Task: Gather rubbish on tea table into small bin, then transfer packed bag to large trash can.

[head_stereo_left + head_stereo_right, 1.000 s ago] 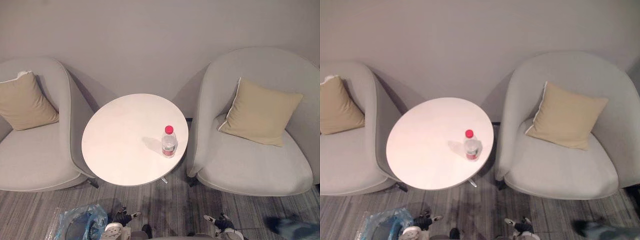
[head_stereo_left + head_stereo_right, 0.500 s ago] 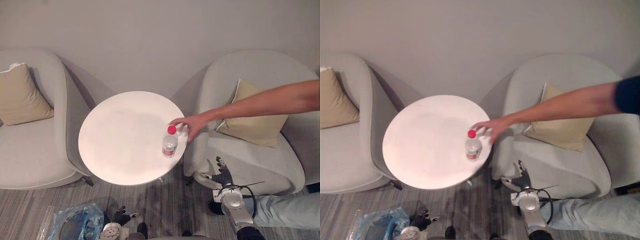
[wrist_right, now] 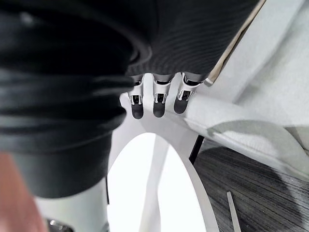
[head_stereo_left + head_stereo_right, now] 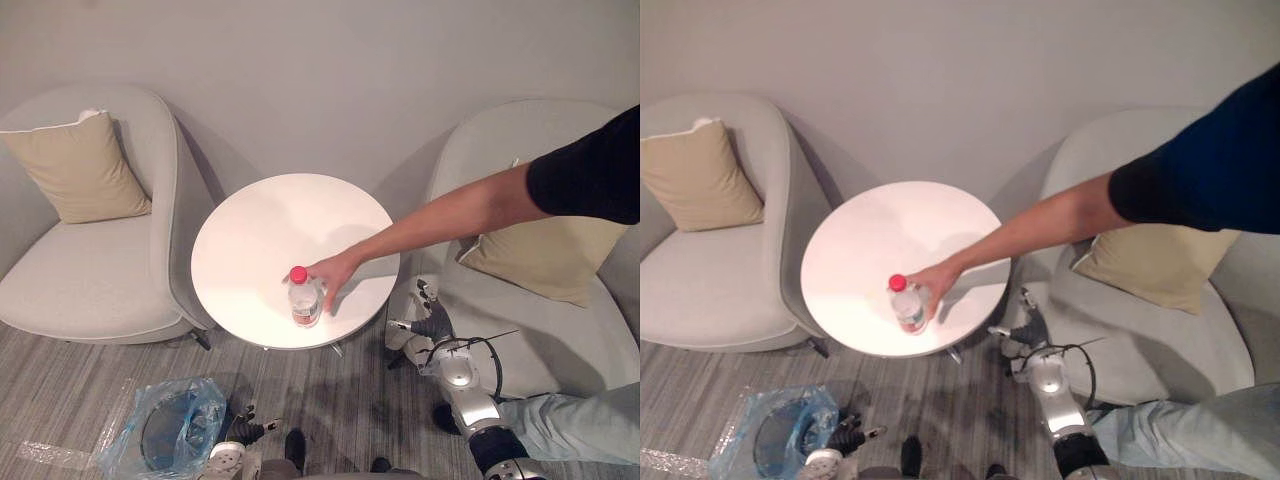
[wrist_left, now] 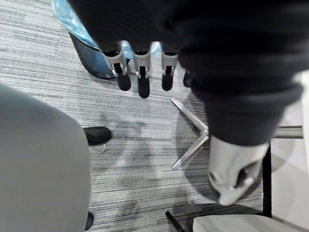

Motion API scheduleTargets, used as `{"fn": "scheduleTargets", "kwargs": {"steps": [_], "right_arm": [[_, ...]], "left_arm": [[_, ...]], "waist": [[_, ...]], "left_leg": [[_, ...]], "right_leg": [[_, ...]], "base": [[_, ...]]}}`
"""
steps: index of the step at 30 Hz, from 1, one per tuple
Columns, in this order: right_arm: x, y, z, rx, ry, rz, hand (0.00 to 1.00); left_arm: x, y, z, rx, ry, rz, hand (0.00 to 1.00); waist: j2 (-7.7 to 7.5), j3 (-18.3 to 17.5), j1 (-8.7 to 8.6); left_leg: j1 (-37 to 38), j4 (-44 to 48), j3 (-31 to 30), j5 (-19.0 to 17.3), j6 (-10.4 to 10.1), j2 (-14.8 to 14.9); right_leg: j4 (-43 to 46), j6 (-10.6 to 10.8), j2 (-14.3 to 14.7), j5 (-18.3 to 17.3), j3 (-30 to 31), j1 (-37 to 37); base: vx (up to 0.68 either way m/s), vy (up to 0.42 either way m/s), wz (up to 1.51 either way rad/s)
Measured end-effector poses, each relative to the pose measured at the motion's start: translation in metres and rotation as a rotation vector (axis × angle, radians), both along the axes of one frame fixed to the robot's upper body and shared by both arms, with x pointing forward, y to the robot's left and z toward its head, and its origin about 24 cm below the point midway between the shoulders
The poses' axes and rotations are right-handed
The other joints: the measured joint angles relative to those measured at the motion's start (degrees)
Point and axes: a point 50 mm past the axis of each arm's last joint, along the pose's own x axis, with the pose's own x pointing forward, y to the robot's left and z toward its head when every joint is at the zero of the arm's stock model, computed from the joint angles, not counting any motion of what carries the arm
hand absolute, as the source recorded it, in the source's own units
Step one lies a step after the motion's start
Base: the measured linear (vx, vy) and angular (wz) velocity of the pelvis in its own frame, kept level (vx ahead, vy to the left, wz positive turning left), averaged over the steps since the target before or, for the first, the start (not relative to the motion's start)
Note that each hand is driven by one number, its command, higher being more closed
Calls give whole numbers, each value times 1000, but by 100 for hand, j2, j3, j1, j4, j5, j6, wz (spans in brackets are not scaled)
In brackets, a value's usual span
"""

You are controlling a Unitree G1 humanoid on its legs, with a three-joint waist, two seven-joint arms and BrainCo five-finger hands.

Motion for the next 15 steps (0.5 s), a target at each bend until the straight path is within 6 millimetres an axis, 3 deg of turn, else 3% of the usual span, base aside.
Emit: {"fn": "scheduleTargets", "kwargs": {"steps": [15], "right_arm": [[0,-4,2,-94,-6,18,0]], "left_arm": [[4,-1,2,9,-16,-26,0]], "waist": [[-39,77,-4]], "left_leg": [[-81,4,-11,-1,0,-11]], "right_leg": [[-72,1,11,3,-6,9]], "base": [[5,-2,1]]}}
